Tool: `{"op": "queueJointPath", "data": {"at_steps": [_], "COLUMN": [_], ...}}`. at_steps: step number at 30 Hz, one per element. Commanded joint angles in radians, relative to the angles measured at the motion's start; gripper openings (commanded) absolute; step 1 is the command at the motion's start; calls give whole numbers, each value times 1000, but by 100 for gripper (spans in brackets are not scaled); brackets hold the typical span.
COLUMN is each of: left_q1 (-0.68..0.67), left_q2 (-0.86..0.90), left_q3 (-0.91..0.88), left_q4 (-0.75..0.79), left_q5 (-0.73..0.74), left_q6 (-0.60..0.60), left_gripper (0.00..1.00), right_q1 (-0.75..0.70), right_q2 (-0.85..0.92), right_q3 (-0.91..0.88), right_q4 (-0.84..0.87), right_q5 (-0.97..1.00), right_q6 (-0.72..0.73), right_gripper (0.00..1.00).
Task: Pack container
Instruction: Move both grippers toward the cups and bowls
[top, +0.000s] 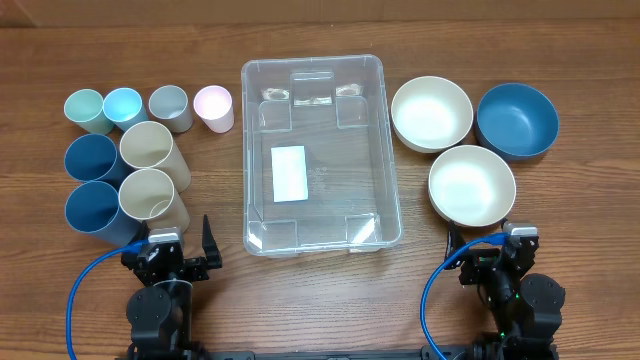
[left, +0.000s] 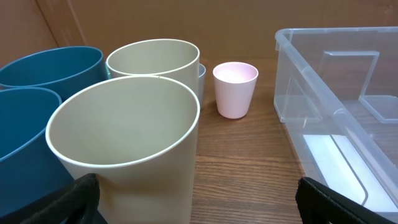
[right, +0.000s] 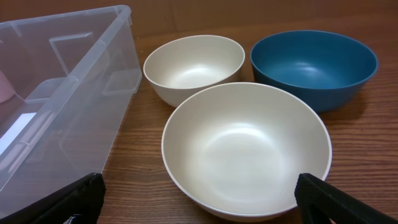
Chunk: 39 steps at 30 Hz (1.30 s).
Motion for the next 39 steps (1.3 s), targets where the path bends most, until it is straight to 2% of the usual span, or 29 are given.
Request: {"op": "queueJointPath", "data": {"at_steps": [1, 24, 29, 32, 36, 39], "left_q1": [3, 3, 3, 3, 3, 3], "left_q2": [-10, -10, -10, -10, -4, 66], "left_q3": [-3, -3, -3, 7, 119, 275], "left_q4": [4, 5, 6, 5, -42, -137], "left_q5": [9, 11, 236, 312, 331, 266], "left_q6": [-14, -16, -214, -266, -269, -268], "left_gripper": [100, 100, 100, 100, 100, 100], "right_q1": [0, 0, 0, 0, 0, 0], "right_q2": [-12, -12, -12, -12, 0, 92], "right_q3": [-8, -8, -8, -3, 87, 222], "right_q4": [3, 3, 8, 47, 59, 34], "right_q5": [-6, -9, -225, -320, -319, -301], "right_q6": [3, 4, 4, 49, 145, 191], "right_gripper": [100, 100, 100, 100, 100, 100]}}
